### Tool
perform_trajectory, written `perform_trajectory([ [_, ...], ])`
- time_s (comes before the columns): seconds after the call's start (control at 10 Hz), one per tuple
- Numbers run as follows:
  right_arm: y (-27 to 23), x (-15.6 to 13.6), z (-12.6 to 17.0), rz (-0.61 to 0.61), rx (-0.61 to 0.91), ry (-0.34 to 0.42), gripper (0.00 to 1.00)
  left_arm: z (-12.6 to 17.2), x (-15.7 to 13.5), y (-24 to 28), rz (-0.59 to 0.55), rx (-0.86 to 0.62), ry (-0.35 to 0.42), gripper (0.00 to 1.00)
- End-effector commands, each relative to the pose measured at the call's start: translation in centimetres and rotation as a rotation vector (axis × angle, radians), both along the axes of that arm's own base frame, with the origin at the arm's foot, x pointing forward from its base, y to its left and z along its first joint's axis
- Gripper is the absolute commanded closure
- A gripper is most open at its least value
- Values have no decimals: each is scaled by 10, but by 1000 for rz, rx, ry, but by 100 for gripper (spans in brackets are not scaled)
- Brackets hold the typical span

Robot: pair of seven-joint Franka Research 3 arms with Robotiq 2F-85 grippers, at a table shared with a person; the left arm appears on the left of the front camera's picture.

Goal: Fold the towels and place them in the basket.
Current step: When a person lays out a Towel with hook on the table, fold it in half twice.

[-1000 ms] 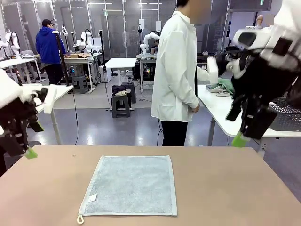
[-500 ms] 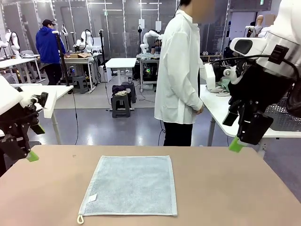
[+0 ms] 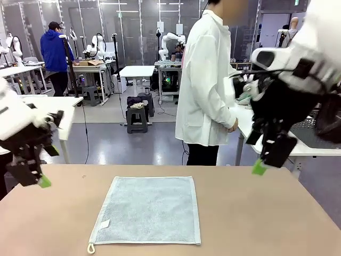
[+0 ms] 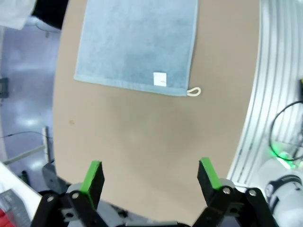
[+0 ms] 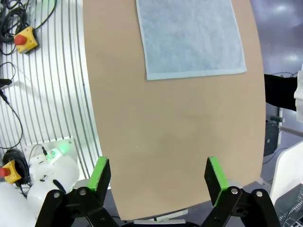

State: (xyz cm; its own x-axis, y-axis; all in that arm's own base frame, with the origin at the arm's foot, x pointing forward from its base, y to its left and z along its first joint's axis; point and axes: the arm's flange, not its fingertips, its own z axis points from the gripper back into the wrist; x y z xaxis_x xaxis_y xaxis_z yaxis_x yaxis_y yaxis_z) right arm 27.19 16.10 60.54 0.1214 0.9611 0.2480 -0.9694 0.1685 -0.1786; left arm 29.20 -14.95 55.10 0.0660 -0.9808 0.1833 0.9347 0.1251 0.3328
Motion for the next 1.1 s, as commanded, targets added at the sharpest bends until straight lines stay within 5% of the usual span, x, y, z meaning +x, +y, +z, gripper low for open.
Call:
perform_trajectory([
  [0.0, 35, 7, -46, -38, -19, -6, 0, -27, 12, -43, -8, 51, 29, 0],
  [0.3, 75, 7, -121, -50, -100, 22, 0, -82, 20, -74, -45, 76, 130, 0],
  [0.6, 111, 4, -179, -17, -150, 49, 0, -126, 11, -90, -70, 129, 149, 0],
  [1.0, 133, 17, -213, 59, -157, 52, 0, -171, 19, -88, -122, 110, 162, 0],
])
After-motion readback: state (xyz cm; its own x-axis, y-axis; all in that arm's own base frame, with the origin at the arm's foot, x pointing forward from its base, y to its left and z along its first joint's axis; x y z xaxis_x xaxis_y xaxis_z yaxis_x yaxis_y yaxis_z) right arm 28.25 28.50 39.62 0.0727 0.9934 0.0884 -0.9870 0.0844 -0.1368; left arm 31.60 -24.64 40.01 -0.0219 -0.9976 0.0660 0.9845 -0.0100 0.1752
